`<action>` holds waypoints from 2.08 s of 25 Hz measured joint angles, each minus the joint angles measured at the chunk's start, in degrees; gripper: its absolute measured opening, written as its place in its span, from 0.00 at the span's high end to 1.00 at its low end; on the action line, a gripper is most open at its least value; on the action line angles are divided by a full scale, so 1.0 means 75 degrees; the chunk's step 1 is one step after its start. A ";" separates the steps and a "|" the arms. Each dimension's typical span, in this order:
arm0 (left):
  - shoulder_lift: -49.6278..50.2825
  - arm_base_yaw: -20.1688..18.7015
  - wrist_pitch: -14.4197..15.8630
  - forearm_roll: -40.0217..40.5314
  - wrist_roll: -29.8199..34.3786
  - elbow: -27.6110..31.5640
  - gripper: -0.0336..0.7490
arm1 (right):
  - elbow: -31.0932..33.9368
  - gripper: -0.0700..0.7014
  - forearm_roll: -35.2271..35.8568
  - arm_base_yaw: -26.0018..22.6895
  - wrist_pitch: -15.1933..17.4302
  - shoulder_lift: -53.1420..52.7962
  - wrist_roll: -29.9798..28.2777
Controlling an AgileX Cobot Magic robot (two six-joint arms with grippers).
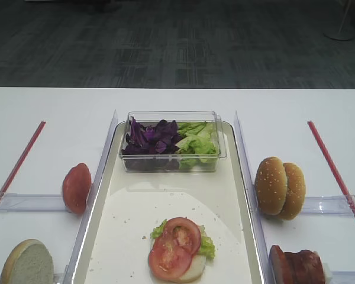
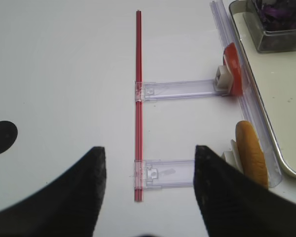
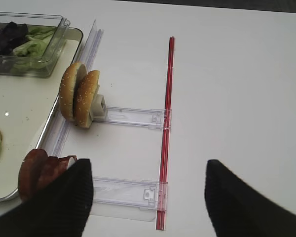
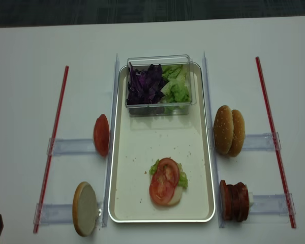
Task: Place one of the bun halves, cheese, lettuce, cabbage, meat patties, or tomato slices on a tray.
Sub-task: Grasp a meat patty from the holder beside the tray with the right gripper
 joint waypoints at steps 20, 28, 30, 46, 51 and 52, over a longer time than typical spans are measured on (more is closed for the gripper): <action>0.0000 0.0000 0.0000 0.0000 0.0000 0.0000 0.49 | 0.0000 0.25 0.0000 0.0000 0.0000 0.0013 0.0000; 0.0000 0.0000 0.0000 0.0000 0.0000 0.0000 0.49 | 0.0000 0.25 0.0231 0.0000 0.0000 0.1200 0.0015; 0.0000 0.0000 0.0000 0.0000 0.0000 0.0000 0.49 | -0.0071 0.25 0.0349 0.0000 0.0071 0.1589 0.0159; 0.0000 0.0000 0.0000 0.0000 0.0000 0.0000 0.49 | -0.1446 0.25 0.1093 0.0000 0.0947 0.5196 0.1027; 0.0000 0.0000 0.0000 0.0000 0.0000 0.0000 0.49 | -0.1582 0.25 0.1287 0.0000 0.0930 0.6121 0.1282; 0.0000 0.0000 0.0000 0.0000 0.0000 0.0000 0.49 | -0.1589 0.25 0.1287 0.0000 0.0920 0.6295 0.1295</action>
